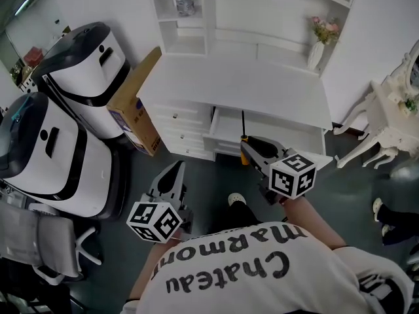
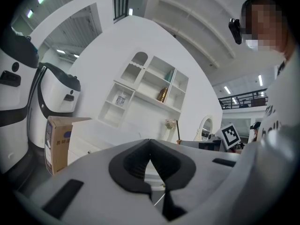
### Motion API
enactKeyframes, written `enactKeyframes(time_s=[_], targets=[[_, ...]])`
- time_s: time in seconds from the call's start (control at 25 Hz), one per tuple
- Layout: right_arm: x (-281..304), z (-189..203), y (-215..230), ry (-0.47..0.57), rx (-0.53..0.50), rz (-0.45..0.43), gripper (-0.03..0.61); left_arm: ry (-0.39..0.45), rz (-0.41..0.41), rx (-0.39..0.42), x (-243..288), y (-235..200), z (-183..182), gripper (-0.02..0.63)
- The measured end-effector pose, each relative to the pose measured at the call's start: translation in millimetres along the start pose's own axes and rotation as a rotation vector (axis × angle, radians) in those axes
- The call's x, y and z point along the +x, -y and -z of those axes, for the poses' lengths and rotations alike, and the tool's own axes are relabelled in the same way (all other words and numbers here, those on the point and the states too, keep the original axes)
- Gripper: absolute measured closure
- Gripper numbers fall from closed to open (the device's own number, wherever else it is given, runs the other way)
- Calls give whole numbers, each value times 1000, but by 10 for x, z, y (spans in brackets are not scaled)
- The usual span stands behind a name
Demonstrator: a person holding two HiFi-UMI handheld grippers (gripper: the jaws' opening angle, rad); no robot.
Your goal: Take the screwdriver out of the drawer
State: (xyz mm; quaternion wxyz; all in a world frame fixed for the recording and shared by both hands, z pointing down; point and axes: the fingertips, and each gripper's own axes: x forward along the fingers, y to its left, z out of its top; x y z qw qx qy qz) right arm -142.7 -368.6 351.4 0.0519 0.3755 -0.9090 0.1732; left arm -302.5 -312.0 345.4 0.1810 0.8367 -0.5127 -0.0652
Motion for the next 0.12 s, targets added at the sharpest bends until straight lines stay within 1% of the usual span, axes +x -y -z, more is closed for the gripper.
enactKeyframes(time_s=[0.12], targets=[[-11,-20,7,-4,-11,6,495,-2,-1,-4,-16,-13,-8,591]])
